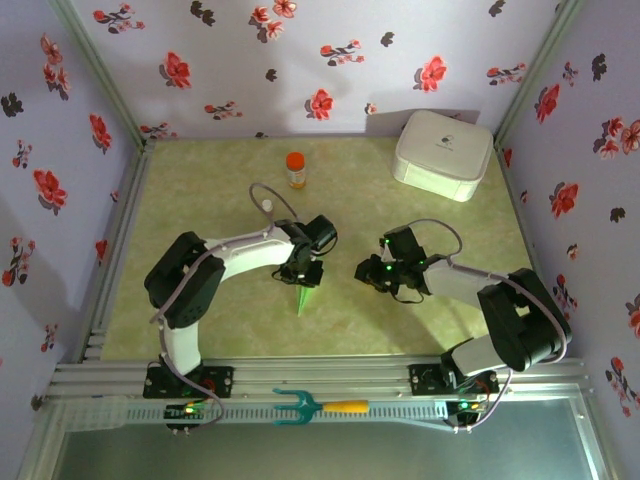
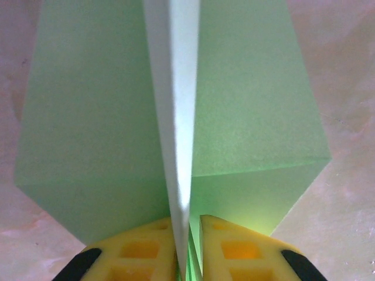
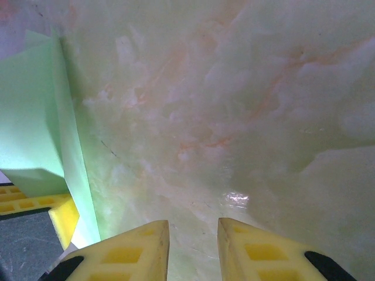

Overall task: Fold a paper plane with a square sheet of paper (pick it up from the middle)
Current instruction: Turn over a paper plane at the center of the table.

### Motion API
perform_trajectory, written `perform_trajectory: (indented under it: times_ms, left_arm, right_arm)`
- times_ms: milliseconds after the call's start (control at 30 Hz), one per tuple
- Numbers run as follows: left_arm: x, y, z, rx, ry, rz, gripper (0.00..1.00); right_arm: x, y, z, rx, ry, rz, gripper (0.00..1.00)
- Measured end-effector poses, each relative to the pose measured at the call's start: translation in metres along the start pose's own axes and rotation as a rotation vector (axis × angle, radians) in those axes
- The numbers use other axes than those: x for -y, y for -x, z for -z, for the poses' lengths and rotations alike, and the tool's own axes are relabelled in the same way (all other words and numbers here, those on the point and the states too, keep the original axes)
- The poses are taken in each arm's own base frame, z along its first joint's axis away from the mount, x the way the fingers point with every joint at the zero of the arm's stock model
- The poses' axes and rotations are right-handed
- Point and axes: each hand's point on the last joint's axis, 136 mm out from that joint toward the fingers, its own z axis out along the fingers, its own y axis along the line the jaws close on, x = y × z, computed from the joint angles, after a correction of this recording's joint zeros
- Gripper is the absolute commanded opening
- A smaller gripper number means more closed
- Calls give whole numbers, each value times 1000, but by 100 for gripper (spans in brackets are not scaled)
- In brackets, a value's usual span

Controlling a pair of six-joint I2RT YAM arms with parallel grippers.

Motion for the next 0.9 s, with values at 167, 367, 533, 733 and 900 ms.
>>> perform_trajectory:
  times_ms: [167, 367, 533, 733, 900]
  left_arm:
    - [1, 1, -4, -1, 0, 8, 18]
    - [1, 1, -8, 1, -1, 21, 19]
    - [1, 1, -10, 1, 0, 28, 21]
    - [2, 1, -10, 11, 2, 42, 25]
    - [1, 2, -10, 30, 7, 54, 28]
  right_arm:
    - [1, 0, -1, -2, -1, -1, 29]
    - [-1, -1, -1, -3, 1, 3, 29]
    - [-1, -1, -1, -3, 1, 0, 29]
    - [1, -1, -3, -7, -3, -4, 29]
    - [0, -2, -3, -9, 0, -5, 29]
